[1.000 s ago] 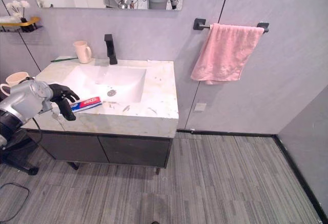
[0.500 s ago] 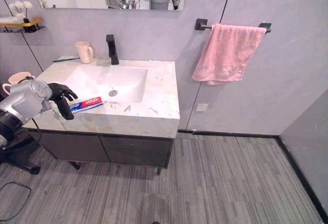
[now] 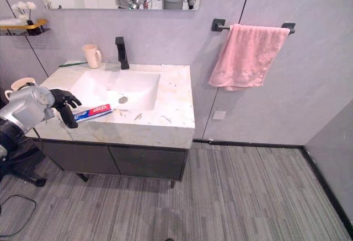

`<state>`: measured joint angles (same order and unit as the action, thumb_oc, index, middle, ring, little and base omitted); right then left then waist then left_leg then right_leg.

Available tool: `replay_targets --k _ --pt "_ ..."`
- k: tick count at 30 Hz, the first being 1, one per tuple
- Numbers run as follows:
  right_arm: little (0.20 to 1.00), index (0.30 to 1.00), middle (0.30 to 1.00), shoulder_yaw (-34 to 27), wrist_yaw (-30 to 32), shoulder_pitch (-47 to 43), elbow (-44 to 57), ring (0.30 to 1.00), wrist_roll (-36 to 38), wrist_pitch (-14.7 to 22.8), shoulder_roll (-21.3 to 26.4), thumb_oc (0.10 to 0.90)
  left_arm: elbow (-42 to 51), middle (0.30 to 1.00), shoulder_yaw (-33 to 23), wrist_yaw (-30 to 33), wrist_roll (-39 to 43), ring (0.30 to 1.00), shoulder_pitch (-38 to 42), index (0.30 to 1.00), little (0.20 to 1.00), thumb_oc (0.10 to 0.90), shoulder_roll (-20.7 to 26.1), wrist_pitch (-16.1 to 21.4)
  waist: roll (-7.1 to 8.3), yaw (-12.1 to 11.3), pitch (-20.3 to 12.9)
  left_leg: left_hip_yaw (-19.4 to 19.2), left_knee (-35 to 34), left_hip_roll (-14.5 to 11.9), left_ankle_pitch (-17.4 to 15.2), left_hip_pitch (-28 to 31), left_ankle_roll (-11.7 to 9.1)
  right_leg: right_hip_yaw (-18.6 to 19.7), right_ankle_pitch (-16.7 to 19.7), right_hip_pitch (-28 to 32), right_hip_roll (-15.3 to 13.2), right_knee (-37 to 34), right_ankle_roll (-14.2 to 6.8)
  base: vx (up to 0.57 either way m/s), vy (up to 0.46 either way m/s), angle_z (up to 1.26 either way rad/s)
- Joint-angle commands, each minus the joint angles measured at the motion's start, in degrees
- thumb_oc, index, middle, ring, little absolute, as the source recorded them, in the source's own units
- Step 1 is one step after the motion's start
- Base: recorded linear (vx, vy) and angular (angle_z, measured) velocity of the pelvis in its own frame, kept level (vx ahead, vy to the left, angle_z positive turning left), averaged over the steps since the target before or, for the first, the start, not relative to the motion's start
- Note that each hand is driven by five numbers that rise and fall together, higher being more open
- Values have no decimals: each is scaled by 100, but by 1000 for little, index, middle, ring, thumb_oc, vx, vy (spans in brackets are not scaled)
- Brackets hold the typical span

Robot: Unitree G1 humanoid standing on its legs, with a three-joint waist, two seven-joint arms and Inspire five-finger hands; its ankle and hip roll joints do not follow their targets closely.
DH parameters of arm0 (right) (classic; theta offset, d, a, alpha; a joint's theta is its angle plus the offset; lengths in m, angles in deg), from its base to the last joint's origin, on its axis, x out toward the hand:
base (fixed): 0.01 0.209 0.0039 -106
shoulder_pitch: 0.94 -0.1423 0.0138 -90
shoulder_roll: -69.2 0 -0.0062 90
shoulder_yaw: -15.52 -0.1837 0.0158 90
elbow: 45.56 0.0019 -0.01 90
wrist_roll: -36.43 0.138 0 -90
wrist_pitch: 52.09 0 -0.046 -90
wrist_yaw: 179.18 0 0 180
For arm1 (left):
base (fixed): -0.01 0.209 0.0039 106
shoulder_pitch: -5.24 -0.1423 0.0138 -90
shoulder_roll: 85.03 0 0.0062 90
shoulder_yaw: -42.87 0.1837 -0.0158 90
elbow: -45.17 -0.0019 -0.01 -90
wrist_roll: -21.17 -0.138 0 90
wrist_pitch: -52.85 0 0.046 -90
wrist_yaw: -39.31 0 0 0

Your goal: Organize the bathroom.

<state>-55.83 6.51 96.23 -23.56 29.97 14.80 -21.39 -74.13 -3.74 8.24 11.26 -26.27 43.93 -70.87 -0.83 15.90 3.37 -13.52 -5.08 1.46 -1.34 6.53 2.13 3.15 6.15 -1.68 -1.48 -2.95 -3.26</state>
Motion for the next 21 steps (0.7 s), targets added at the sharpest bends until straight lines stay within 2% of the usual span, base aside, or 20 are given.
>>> replay_targets --k 1,21 --pt "900 900 900 71 160 104 -369 900 -149 -120 480 800 -211 900 -315 425 -731 900 1134 900 900 800 481 79 -233 14 42 311 11 44 -182 -211 -11 -17 -474 -78 64 523 -683 0 0 0" --pt "900 900 900 69 123 149 -293 900 -135 -20 605 800 -340 900 -270 541 -813 900 1197 900 900 800 555 187 -291 61 229 319 16 34 -122 -300 -54 -87 -499 -142 72 544 -650 0 0 0"
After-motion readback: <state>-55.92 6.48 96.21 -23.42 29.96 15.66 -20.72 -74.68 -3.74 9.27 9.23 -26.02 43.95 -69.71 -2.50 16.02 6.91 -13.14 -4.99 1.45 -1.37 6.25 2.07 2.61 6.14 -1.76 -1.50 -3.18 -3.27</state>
